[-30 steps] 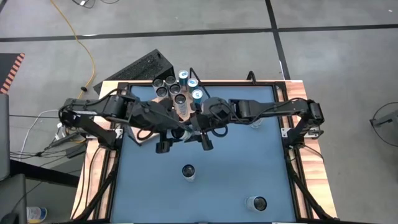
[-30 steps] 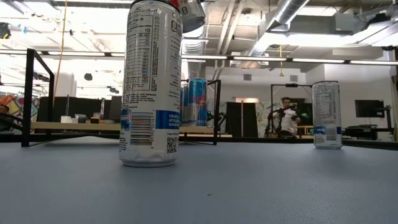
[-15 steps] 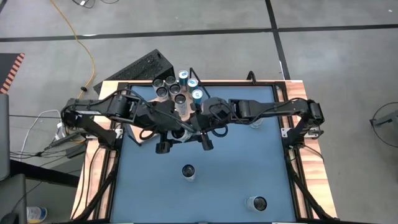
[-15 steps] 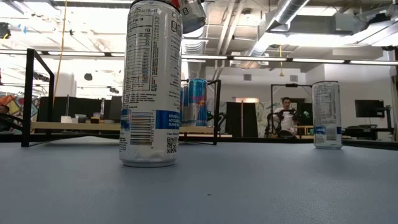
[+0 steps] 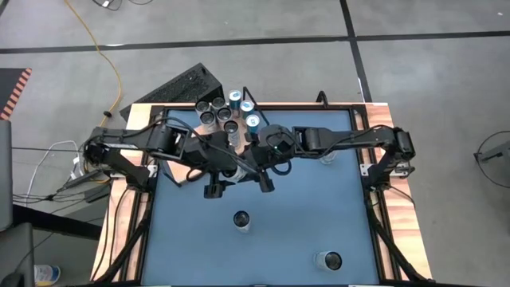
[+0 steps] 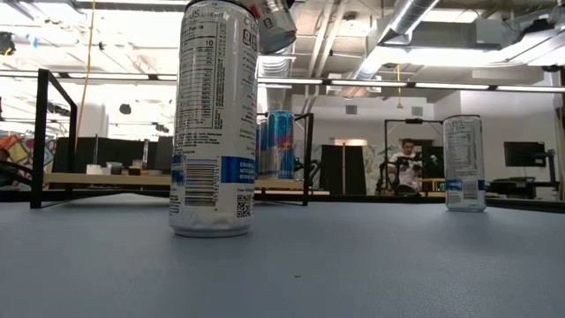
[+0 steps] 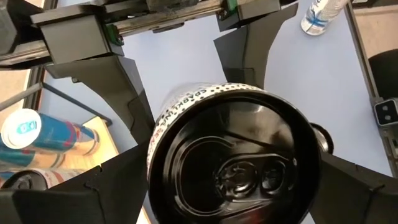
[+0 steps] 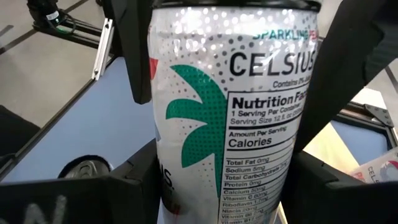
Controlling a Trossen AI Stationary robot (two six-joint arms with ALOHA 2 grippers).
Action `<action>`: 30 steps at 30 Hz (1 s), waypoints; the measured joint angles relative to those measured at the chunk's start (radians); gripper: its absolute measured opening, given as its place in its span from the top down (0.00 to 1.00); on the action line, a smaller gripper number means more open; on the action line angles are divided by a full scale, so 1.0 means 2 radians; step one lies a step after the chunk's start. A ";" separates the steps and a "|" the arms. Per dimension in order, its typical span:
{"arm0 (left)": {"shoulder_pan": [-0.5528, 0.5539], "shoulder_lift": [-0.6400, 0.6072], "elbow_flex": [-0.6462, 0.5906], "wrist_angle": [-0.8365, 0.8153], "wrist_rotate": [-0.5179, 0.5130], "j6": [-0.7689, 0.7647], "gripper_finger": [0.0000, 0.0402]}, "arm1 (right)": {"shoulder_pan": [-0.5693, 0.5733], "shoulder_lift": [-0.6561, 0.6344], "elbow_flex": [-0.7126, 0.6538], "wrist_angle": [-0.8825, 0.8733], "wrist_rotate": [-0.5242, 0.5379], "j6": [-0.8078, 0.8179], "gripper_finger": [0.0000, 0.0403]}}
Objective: Place canned beverage on shelf
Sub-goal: Put the white and pink soda can on the shelf aligned with the other white and pink soda cans
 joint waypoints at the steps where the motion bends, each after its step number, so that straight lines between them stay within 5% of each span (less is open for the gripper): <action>1: 0.000 0.000 0.000 0.000 0.001 0.000 0.14 | 0.000 0.000 0.000 0.000 0.000 0.000 0.42; 30: 0.000 0.015 0.007 -0.039 0.037 -0.009 0.20 | 0.007 0.031 0.001 0.004 0.008 0.002 0.42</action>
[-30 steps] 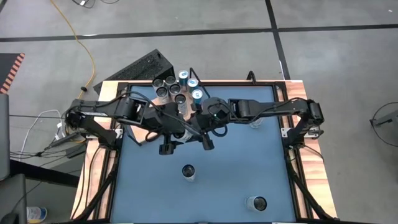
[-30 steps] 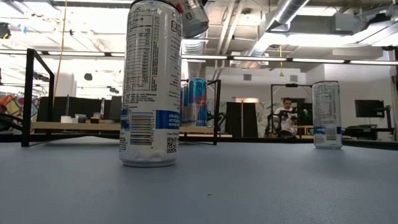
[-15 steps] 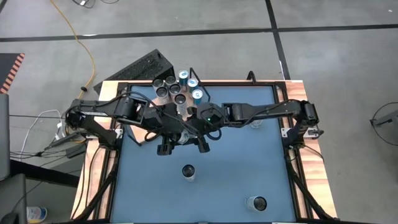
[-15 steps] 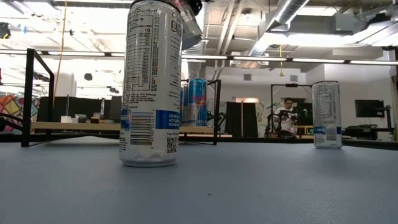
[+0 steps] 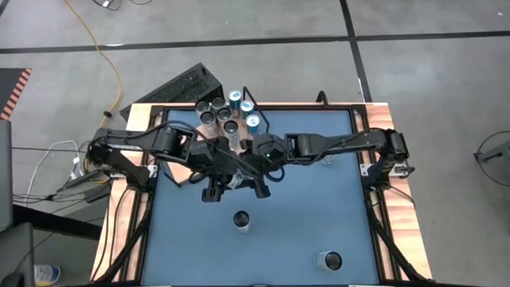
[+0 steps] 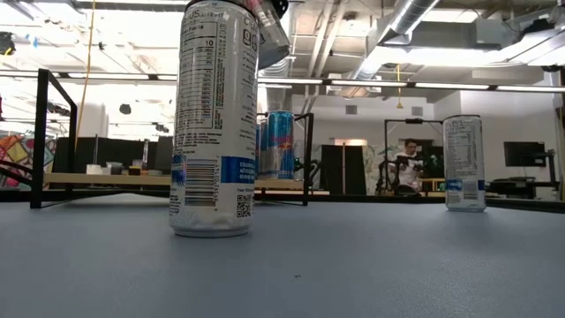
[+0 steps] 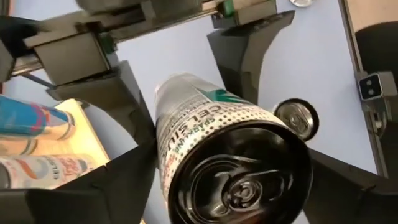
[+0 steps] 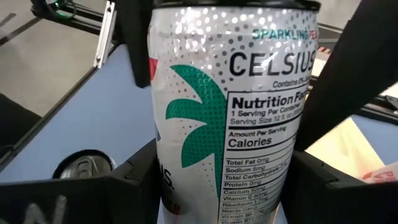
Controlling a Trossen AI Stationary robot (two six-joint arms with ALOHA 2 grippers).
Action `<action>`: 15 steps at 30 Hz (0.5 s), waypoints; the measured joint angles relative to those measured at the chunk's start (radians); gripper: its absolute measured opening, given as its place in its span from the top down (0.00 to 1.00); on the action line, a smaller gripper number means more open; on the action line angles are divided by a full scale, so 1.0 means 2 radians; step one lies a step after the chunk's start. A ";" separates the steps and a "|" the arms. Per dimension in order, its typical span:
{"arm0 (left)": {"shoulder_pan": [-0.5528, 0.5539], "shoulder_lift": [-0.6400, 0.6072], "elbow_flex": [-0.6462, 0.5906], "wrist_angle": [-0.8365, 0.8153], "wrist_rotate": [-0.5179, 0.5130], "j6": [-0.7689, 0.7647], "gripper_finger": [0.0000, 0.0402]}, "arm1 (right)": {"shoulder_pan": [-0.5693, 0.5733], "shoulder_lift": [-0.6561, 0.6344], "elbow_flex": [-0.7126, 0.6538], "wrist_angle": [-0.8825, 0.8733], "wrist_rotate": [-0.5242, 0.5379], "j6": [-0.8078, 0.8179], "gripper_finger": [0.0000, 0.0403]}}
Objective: Place canned beverage on shelf
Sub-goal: Put the white and pink soda can on the shelf aligned with the other white and pink soda cans
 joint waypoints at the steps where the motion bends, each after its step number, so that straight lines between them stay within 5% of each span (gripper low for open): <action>1: 0.000 0.000 0.000 0.001 -0.004 0.000 0.22 | 0.000 0.000 0.000 0.001 0.000 0.000 0.42; 7: 0.000 0.000 0.000 0.002 -0.026 0.001 0.37 | -0.001 0.000 0.000 0.002 0.001 0.006 0.42; 15: 0.000 0.002 0.000 0.002 -0.027 0.003 0.34 | -0.001 0.000 0.000 -0.003 0.002 0.009 0.41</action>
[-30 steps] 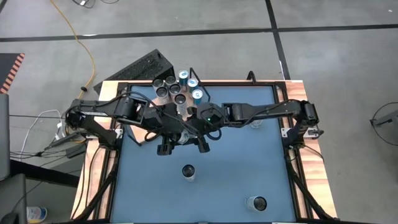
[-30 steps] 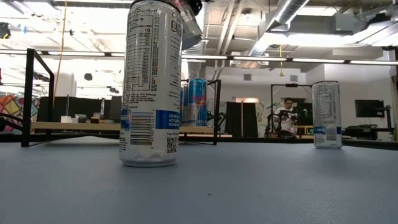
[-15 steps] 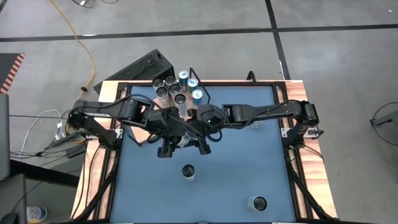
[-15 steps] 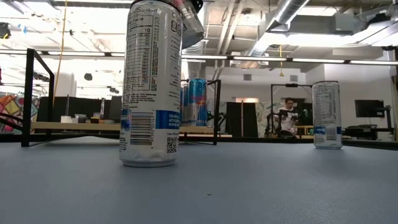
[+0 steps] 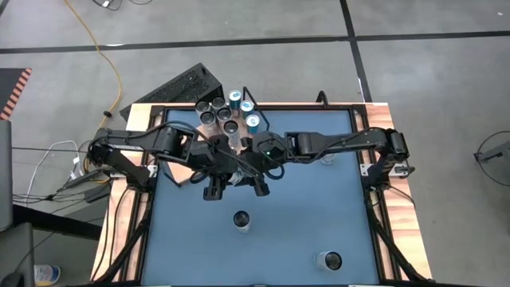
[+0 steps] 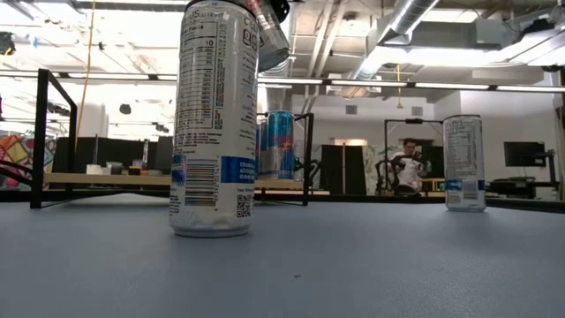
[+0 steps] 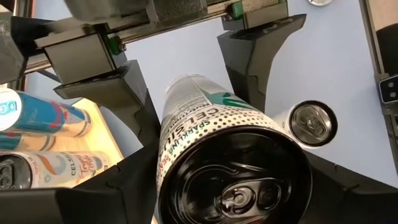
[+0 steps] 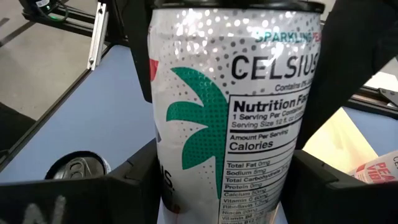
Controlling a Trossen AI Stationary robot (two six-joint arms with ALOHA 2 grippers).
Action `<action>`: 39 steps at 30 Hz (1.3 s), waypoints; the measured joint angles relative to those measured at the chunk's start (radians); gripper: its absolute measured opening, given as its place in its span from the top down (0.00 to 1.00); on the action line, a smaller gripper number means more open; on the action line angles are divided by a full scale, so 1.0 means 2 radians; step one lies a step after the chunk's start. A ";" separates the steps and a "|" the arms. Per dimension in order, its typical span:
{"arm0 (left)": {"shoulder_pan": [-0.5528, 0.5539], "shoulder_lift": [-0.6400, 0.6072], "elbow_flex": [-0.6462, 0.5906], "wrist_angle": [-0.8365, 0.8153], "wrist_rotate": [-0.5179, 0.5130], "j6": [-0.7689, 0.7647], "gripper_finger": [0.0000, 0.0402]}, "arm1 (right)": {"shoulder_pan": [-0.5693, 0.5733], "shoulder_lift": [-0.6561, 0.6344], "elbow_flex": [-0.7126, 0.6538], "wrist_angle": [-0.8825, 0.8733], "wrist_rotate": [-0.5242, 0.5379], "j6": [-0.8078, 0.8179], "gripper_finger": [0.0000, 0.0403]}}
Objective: Place canned beverage on shelf
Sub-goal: Put the white and pink soda can on the shelf aligned with the other white and pink soda cans
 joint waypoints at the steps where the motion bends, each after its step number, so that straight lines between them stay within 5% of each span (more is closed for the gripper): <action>1: 0.000 0.000 0.000 0.000 0.000 0.000 0.33 | 0.000 0.000 0.000 -0.002 0.000 -0.001 0.41; 13: 0.000 0.001 0.000 -0.020 -0.010 -0.007 0.34 | 0.001 -0.001 0.001 -0.036 -0.001 -0.015 0.14; 21: 0.002 -0.008 0.000 -0.075 -0.052 -0.041 0.34 | 0.001 -0.001 0.072 -0.238 0.049 -0.026 0.11; 29: 0.035 -0.013 0.000 -0.098 -0.042 -0.045 0.34 | -0.001 -0.012 0.188 -0.412 0.051 -0.040 0.13; 39: 0.059 -0.041 0.000 -0.096 -0.051 -0.020 0.34 | 0.007 -0.200 0.217 -0.473 0.061 0.034 0.13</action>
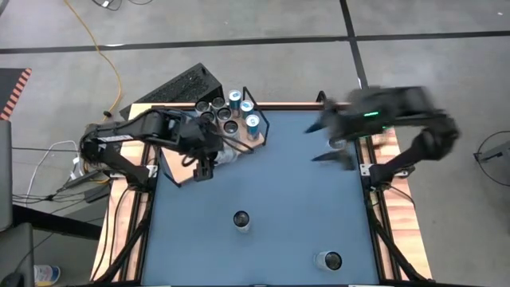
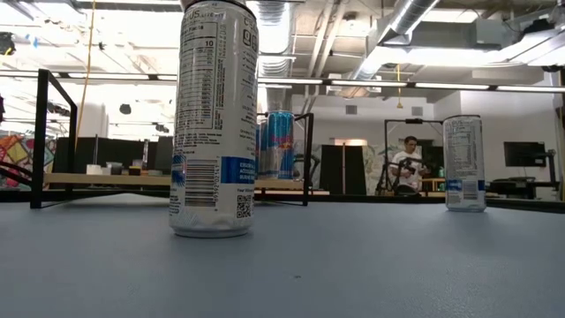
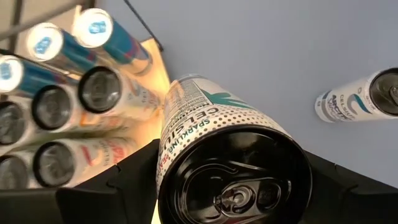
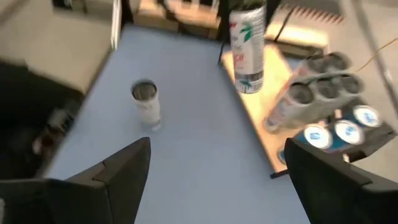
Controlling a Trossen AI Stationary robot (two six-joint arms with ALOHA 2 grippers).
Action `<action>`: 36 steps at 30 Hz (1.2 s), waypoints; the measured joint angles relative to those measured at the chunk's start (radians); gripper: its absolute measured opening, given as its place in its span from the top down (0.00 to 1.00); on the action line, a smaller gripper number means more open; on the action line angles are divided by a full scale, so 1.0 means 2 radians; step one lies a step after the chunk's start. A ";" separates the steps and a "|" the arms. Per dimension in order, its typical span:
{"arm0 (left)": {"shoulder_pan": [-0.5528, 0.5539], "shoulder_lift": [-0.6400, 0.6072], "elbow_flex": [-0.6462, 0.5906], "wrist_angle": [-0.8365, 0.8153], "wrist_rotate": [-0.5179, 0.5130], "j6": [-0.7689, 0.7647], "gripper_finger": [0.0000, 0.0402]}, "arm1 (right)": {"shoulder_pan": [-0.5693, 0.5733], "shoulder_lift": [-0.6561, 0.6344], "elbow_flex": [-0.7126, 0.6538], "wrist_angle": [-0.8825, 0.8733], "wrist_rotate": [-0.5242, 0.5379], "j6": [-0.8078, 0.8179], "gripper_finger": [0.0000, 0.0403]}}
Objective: Place canned beverage on shelf
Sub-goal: Put the white and pink soda can on the shelf aligned with the other white and pink soda cans
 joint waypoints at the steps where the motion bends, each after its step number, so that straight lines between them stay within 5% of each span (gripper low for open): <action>1: 0.000 -0.008 0.000 -0.001 -0.004 0.000 0.34 | 0.006 -0.024 -0.007 0.005 0.012 0.014 0.13; 12: 0.000 -0.058 -0.060 0.028 -0.013 -0.028 0.34 | 0.109 -0.278 -0.211 0.083 0.200 0.168 0.13; 22: 0.005 -0.066 -0.115 0.085 0.018 -0.007 0.34 | 0.122 -0.421 -0.429 0.251 0.201 0.150 0.13; 36: 0.094 -0.074 -0.146 0.053 0.078 -0.021 0.34 | 0.121 -0.447 -0.510 0.288 0.200 0.164 0.13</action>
